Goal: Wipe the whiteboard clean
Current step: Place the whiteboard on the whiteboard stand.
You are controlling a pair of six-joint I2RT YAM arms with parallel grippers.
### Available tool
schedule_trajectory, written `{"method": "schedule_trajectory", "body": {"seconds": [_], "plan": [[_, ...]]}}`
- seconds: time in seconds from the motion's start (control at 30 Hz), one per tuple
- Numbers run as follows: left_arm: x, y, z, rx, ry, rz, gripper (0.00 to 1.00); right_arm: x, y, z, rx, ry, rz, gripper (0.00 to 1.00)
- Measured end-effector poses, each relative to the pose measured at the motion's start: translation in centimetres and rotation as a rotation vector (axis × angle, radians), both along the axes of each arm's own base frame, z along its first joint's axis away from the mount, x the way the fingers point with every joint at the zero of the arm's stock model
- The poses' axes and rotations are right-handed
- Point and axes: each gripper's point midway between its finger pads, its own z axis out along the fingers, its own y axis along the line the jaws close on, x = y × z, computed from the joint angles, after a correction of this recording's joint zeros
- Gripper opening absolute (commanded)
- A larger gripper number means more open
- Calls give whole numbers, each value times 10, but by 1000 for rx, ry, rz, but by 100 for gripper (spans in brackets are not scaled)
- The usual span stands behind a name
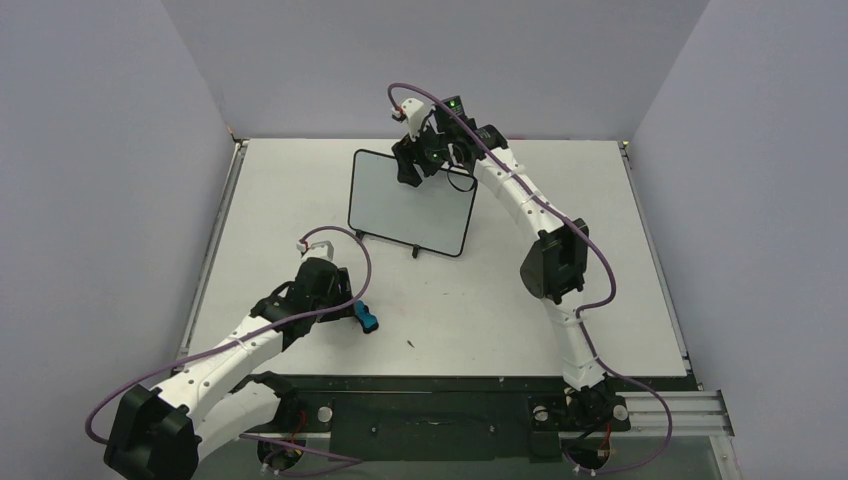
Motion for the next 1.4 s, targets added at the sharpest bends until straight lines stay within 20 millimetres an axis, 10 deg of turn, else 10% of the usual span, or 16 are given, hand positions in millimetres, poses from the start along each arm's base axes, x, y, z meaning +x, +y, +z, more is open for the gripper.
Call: {"method": "schedule_trajectory", "body": {"seconds": [1.03,1.4], "plan": [[0,-3,18,-51,-55,-5,57,4,-11,2,-20,-12,-59,75],[12,-9,64,-107,-177,-22,81,-41,-42,91,40,-112,-65,77]]}}
